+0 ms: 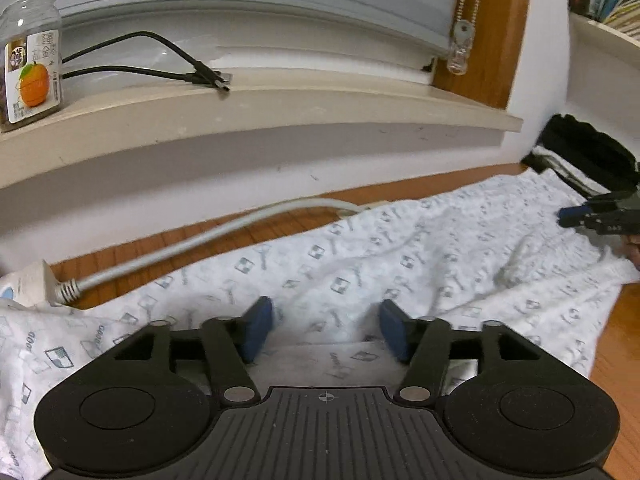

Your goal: Fold clothes

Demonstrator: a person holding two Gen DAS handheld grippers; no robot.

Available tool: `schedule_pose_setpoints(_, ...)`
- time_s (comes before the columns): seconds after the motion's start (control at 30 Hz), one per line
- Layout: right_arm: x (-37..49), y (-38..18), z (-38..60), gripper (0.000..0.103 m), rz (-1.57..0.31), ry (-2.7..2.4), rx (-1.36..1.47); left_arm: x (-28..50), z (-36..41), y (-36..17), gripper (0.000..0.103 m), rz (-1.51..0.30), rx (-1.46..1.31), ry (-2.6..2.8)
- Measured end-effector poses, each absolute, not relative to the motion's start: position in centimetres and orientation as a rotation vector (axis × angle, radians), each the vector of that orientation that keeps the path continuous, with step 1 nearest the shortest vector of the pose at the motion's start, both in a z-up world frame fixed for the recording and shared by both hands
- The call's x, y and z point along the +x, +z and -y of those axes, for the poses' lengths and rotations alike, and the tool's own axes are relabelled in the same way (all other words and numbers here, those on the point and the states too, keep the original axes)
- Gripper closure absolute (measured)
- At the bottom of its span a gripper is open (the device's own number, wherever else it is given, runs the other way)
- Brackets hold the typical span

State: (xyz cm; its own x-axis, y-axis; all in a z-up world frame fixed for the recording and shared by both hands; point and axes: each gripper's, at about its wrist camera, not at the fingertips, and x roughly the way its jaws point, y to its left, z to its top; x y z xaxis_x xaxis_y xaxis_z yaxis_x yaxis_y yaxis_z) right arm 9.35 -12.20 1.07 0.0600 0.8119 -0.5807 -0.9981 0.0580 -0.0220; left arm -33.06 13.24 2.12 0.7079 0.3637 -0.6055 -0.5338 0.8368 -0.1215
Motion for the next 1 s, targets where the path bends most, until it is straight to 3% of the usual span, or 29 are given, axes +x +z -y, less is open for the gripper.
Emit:
schedule_pose_setpoints(0.5,8.0,1.3,15.8,0.074,-0.509,1.480,-0.458,-37.3,-9.1,2.2,0.037,-0.596,-0.309,0.526)
schedule_pose_setpoints(0.63,7.5,1.3,15.9,0.072,-0.492,1.471,-0.467,-37.6,-8.4,2.3,0.033,-0.601,-0.283,0.533)
schedule_pose_setpoints(0.7,7.5,1.3,16.1,0.064,-0.480,1.455,-0.465,-37.3,-7.9,2.4,0.032,-0.609,-0.246,0.538)
schedule_pose_setpoints(1.0,6.9,3.1,22.2,0.063,-0.482,1.508,-0.402,-37.1,-4.8,3.8,0.022,-0.636,-0.115,0.526)
